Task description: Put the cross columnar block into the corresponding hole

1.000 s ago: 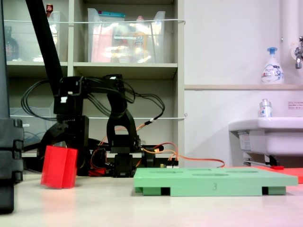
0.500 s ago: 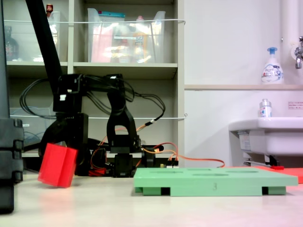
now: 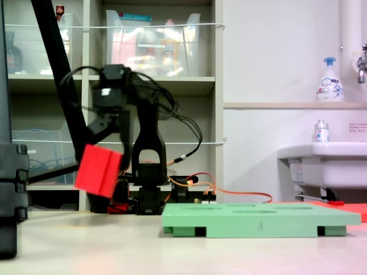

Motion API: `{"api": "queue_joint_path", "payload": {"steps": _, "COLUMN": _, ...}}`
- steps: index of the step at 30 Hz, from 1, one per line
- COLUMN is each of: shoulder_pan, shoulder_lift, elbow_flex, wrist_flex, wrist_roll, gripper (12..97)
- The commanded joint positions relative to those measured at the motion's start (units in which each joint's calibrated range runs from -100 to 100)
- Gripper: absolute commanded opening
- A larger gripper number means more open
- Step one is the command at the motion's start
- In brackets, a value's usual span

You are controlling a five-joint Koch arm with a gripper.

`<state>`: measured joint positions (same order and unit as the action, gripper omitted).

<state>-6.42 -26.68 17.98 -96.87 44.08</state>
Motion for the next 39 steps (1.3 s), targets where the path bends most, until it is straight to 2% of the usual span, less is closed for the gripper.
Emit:
{"api": "queue_joint_path", "payload": {"steps": 1, "shoulder_pan": 2.7, "shoulder_lift": -4.9, "elbow_flex": 1.4, "wrist_flex": -3.1, "wrist_roll": 3.2, "gripper": 41.7}}
{"api": "queue_joint_path", "payload": {"steps": 7, "shoulder_pan": 10.7, "shoulder_lift": -2.2, "elbow_flex": 4.1, "wrist_flex": -3.1, "wrist_roll": 10.1, "gripper": 43.4}}
{"api": "queue_joint_path", "payload": {"steps": 13, "shoulder_pan": 15.6, "shoulder_lift": 8.8, "elbow_flex": 11.7, "wrist_flex": -3.1, "wrist_roll": 14.4, "gripper": 43.4}}
{"api": "queue_joint_path", "payload": {"steps": 25, "shoulder_pan": 20.0, "shoulder_lift": 23.5, "elbow_flex": 20.6, "wrist_flex": -2.1, "wrist_roll": 17.9, "gripper": 43.6}}
{"api": "queue_joint_path", "payload": {"steps": 39, "shoulder_pan": 21.3, "shoulder_lift": 30.0, "elbow_flex": 23.3, "wrist_flex": 1.4, "wrist_roll": 20.1, "gripper": 43.6}}
